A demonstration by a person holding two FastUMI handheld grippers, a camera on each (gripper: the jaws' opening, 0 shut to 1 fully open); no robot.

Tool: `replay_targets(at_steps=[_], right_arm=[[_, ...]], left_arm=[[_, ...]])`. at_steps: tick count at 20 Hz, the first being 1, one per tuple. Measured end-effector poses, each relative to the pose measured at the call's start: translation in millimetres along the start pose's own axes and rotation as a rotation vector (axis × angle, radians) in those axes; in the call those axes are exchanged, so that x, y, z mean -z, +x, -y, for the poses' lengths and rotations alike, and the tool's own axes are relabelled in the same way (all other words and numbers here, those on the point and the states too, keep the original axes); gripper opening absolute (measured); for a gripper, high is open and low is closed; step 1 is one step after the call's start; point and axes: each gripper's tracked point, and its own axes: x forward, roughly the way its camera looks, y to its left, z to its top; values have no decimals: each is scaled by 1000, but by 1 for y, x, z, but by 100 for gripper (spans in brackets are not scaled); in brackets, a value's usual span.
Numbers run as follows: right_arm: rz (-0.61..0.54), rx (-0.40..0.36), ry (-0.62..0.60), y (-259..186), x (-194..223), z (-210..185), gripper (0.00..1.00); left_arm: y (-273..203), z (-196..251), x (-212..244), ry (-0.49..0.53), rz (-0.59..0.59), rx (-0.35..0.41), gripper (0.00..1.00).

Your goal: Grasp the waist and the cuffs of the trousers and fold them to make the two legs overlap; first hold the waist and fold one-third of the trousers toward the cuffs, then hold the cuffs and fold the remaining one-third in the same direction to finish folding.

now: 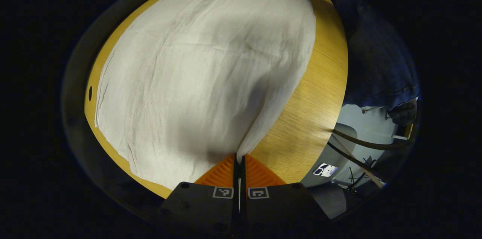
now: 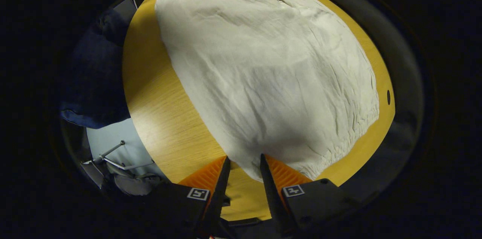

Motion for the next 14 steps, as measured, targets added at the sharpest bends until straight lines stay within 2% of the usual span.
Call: replay_targets(at_steps=[1, 2, 3, 6, 7, 10, 12, 14], right_arm=[[-7, -4, 9, 1, 1, 0, 48], [-10, -4, 14, 0, 0, 1, 53], [-15, 15, 14, 0, 1, 5, 48], [-9, 51, 29, 0, -1, 14, 18], [-10, 53, 29, 0, 1, 13, 12], [-17, 82, 9, 0, 0, 16, 12], [-22, 79, 29, -1, -1, 16, 6], [-21, 86, 59, 1, -1, 18, 6]], left_arm=[[0, -1, -1, -2, 1, 3, 0], [0, -1, -1, -4, 1, 7, 0], [0, -1, -1, -5, 1, 9, 0], [0, -2, -2, -5, 1, 16, 0], [0, -3, -2, -6, 1, 16, 0], [0, -2, -1, -5, -4, 26, 0], [1, -2, -1, -7, -8, 31, 0], [1, -1, 0, -18, -15, 37, 0]])
